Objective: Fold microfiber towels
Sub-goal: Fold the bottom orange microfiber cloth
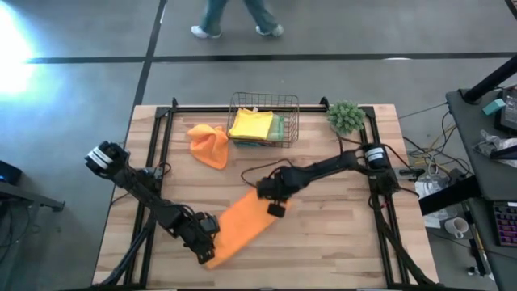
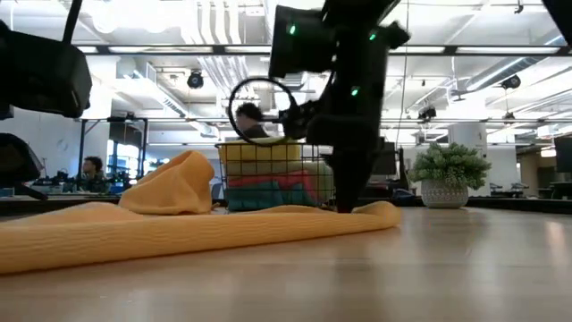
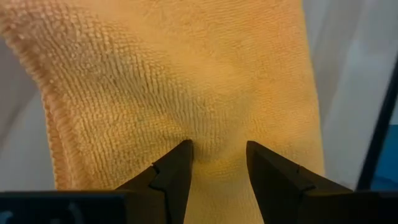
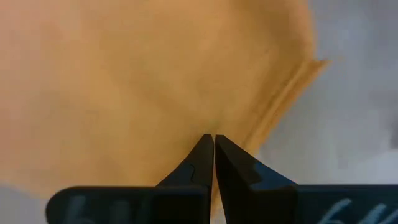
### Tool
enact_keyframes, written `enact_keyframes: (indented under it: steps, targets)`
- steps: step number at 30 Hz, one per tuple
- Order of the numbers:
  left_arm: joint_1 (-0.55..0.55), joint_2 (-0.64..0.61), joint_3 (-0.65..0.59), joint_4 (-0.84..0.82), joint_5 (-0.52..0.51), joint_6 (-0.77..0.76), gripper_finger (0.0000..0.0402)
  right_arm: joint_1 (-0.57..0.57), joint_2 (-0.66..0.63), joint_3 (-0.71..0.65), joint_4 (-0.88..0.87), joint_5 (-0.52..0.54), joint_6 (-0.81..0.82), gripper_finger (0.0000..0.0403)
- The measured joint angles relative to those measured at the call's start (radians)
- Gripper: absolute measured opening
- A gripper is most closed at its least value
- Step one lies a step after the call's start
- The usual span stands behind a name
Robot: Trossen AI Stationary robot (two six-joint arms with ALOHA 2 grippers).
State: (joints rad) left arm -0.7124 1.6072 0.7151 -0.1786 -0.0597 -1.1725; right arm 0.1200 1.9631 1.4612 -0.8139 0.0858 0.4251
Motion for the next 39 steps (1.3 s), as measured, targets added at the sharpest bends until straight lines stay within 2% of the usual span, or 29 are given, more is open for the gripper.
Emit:
enact_keyframes:
  steps: [5, 11, 17, 21, 25, 31, 39]
  targets:
    - [0.008, 0.007, 0.002, 0.057, 0.000, 0.047, 0.0141, -0.051, -0.008, 0.002, 0.033, -0.005, -0.025, 0.0008]
    - [0.008, -0.075, 0.021, 0.003, -0.011, 0.089, 0.0141, -0.012, -0.099, 0.032, 0.085, -0.007, -0.001, 0.0008]
    - [0.007, -0.170, 0.029, -0.168, -0.024, 0.105, 0.0141, 0.110, -0.096, 0.039, 0.348, -0.053, 0.120, 0.0008]
    - [0.007, -0.243, 0.036, -0.327, -0.026, 0.105, 0.0141, 0.194, -0.065, 0.042, 0.542, -0.033, 0.191, 0.0008]
    - [0.007, -0.308, 0.036, -0.455, -0.026, 0.105, 0.0141, 0.233, -0.002, 0.042, 0.696, -0.010, 0.237, 0.0008]
    - [0.006, -0.391, 0.036, -0.578, -0.022, 0.078, 0.0141, 0.238, 0.108, 0.095, 0.685, -0.011, 0.270, 0.0008]
    - [0.006, -0.442, 0.034, -0.595, -0.021, 0.052, 0.0141, 0.235, 0.166, 0.135, 0.592, -0.028, 0.271, 0.0008]
